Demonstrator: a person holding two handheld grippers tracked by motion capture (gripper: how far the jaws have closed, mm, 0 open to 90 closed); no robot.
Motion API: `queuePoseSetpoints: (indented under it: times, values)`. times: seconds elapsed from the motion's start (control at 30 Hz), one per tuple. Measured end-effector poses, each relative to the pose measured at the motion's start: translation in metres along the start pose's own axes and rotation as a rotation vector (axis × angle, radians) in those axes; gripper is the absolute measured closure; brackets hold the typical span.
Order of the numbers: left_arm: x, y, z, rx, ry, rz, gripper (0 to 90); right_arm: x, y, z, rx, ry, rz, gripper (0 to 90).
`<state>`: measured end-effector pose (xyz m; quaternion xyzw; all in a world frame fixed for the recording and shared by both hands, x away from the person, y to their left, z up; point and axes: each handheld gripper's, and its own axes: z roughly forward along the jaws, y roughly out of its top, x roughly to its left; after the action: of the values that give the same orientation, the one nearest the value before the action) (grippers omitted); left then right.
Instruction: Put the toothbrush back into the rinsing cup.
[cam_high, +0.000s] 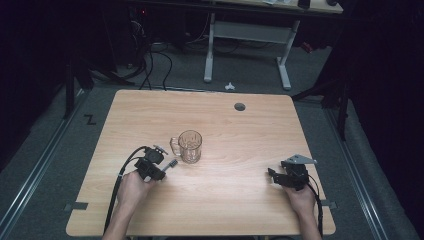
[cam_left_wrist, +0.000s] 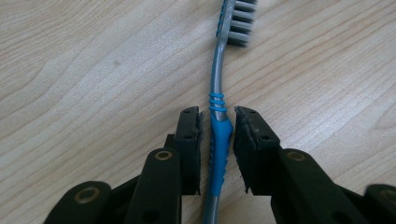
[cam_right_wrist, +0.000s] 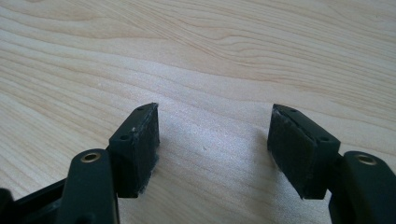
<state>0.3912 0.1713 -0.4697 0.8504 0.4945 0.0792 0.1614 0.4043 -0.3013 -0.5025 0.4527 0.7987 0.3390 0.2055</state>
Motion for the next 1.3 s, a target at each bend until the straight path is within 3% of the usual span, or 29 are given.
queuePoseSetpoints:
  times: [0.33,0.9,1.3]
  values:
    - [0.002,0.0,-0.001,0.006,-0.014,-0.003,78.0,0.0,0.0,0.0,0.0,0.0,0.0,34.6]
    - [0.001,0.002,-0.001,0.022,-0.021,0.012,79.3,0.0,0.0,0.0,-0.001,0.001,0.0,34.6]
    - [0.003,-0.003,-0.013,-0.042,-0.03,-0.004,79.5,0.0,0.0,0.0,0.0,0.001,0.0,34.6]
